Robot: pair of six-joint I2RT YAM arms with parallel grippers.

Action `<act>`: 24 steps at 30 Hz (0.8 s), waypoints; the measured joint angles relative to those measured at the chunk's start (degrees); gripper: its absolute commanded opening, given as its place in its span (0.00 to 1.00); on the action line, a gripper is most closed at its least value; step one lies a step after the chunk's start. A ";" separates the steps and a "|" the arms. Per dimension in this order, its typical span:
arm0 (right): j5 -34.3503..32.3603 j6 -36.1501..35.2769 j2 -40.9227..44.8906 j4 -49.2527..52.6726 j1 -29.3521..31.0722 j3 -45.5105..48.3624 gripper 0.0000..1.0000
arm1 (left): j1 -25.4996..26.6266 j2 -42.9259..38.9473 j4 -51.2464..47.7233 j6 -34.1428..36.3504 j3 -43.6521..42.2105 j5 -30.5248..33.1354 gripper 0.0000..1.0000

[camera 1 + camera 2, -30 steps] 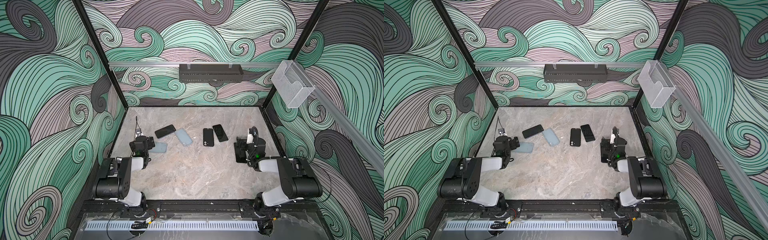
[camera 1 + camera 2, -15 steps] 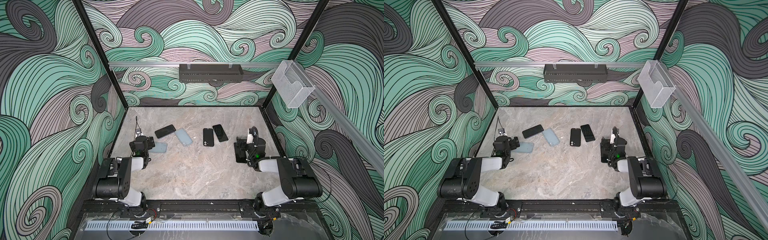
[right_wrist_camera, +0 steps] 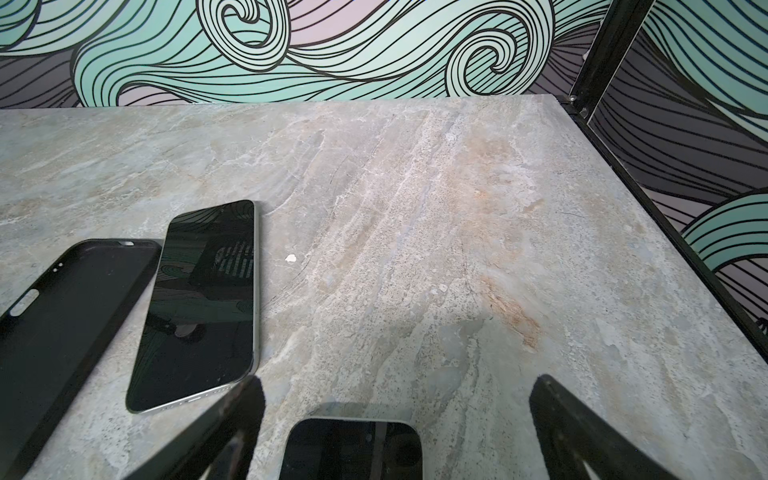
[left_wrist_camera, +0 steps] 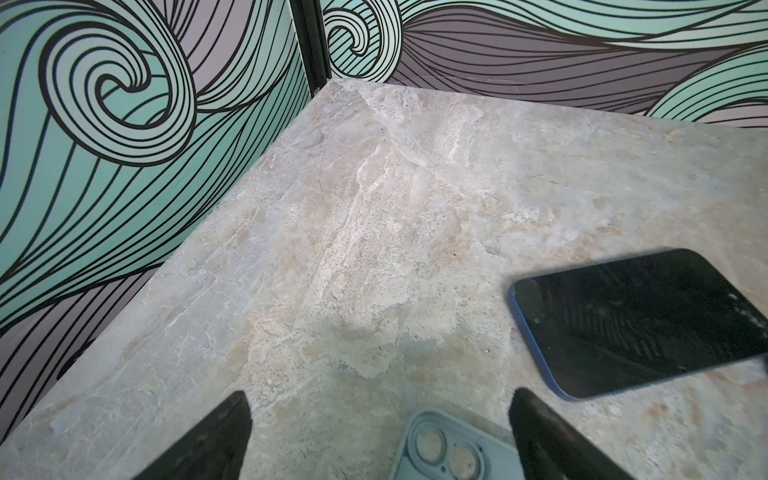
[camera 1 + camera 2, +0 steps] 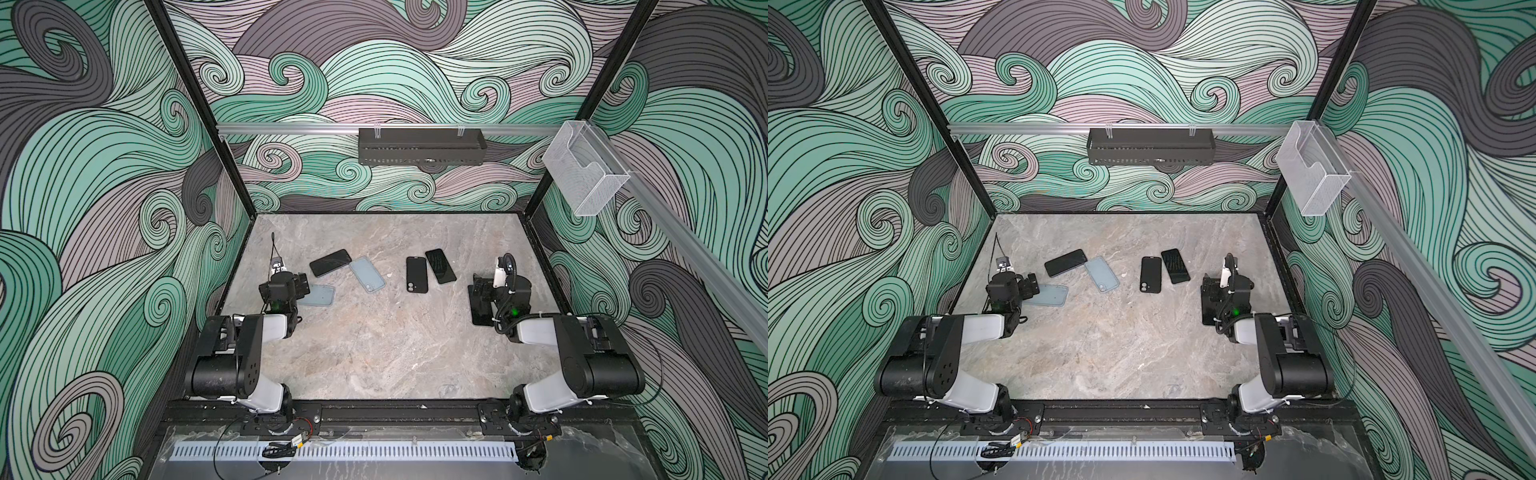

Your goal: Put the phone into the phone case

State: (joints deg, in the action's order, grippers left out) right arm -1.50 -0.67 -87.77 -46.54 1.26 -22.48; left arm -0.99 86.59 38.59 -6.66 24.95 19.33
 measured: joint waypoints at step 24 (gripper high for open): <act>-2.89 1.20 10.47 10.58 0.02 -2.10 0.99 | 1.49 -13.42 -12.68 1.51 3.98 -0.44 0.99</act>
State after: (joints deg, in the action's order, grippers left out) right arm -4.38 0.54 -77.30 -35.97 1.28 -24.58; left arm 0.49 73.17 25.91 -5.15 28.93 18.90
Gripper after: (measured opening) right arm 0.996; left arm 0.986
